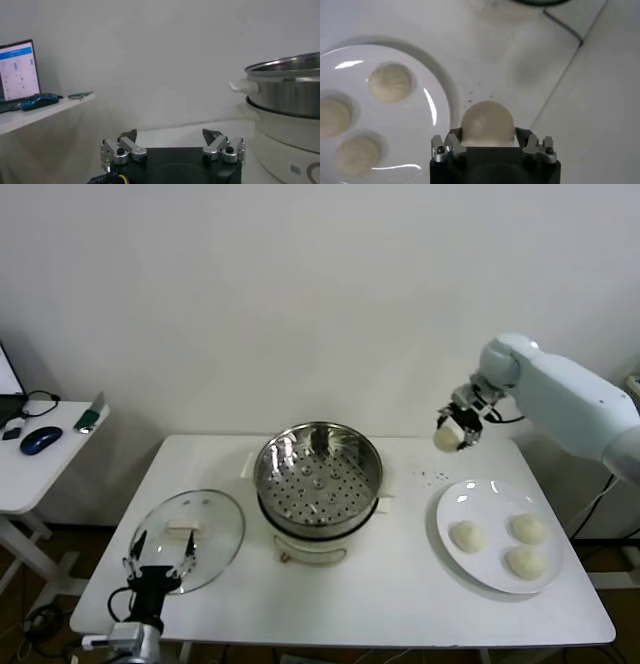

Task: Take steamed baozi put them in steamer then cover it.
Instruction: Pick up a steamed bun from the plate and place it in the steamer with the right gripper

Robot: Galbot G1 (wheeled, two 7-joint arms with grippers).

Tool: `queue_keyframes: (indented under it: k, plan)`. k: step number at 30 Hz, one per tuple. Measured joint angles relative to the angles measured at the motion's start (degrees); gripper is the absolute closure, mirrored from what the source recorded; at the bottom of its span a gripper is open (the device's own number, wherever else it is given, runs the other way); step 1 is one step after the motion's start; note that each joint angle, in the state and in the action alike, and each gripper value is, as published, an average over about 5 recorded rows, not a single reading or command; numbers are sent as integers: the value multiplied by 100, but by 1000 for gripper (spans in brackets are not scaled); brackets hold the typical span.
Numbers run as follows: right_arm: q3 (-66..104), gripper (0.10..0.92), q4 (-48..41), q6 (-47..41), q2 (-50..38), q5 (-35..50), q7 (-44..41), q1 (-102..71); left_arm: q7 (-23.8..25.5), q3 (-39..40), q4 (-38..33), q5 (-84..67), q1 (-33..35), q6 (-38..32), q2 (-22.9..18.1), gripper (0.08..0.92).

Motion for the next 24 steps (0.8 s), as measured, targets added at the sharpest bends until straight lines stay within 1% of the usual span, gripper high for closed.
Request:
queue_keyframes:
  k: [5, 14, 24]
  plan:
    - [-203, 321, 176, 437, 527, -151, 62, 270, 5, 52, 9, -2, 29, -3, 47, 177]
    - [-136, 313, 205, 1176, 1547, -1057, 304, 217, 15, 63, 15, 0, 52, -15, 180, 177]
    - [-21, 317, 20, 1545, 2271, -1952, 464, -273, 10, -1, -52, -88, 202, -56, 301, 177]
